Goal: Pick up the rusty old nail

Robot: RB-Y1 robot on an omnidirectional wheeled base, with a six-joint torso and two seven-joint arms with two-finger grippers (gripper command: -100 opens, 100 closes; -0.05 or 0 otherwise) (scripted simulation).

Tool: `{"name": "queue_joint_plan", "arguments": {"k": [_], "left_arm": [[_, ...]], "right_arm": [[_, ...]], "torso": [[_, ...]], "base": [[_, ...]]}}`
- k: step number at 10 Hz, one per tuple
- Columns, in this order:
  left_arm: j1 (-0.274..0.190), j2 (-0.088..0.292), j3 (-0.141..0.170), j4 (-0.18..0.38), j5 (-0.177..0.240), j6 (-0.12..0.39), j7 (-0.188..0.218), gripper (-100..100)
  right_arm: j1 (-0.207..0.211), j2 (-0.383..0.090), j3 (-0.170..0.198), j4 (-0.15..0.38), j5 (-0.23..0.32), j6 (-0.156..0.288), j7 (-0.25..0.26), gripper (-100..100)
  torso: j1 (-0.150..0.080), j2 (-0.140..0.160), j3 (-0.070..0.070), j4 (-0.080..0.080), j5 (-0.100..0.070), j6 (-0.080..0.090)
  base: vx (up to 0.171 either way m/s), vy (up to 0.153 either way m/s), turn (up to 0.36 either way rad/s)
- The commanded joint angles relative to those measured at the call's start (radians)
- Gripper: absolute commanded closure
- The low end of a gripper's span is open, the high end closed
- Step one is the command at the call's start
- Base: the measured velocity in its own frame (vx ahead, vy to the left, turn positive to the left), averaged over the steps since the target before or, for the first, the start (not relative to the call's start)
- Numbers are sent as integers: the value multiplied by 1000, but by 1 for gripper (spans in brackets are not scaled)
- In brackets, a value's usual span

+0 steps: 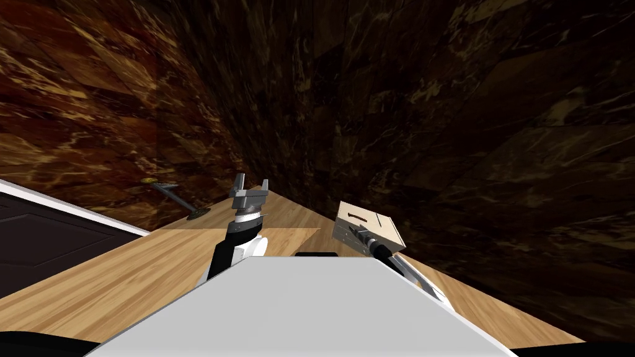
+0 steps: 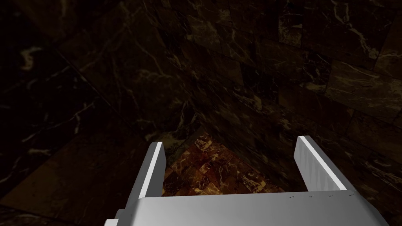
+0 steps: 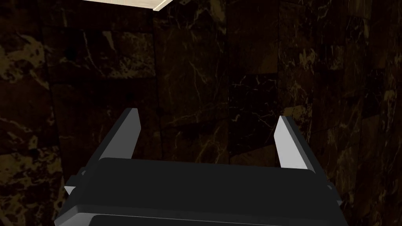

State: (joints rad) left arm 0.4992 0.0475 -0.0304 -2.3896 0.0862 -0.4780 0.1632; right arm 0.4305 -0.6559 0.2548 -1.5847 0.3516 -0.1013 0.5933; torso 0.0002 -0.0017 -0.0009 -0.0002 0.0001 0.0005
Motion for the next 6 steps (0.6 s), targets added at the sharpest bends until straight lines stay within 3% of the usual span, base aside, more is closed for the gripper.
{"name": "queue_joint_plan", "arguments": {"k": [1, 3, 5, 6], "left_arm": [[0, 0, 0, 0, 0, 0, 0, 0], [0, 0, 0, 0, 0, 0, 0, 0], [0, 0, 0, 0, 0, 0, 0, 0], [0, 0, 0, 0, 0, 0, 0, 0]], "right_arm": [[-6, -34, 16, 49, 23, 26, 44, -100], [-13, -57, 31, 90, 46, 49, 83, -100], [-26, -96, 61, 168, 92, 95, 148, -100], [-26, -96, 61, 168, 92, 95, 158, -100]], "torso": [[0, 0, 0, 0, 0, 0], [0, -2, -1, 0, 0, 0], [1, -2, -1, 0, 0, 0], [1, -3, -2, -1, 0, 0]], "base": [[30, 19, 67], [54, 15, 76], [57, 25, 85], [57, 12, 31]]}}
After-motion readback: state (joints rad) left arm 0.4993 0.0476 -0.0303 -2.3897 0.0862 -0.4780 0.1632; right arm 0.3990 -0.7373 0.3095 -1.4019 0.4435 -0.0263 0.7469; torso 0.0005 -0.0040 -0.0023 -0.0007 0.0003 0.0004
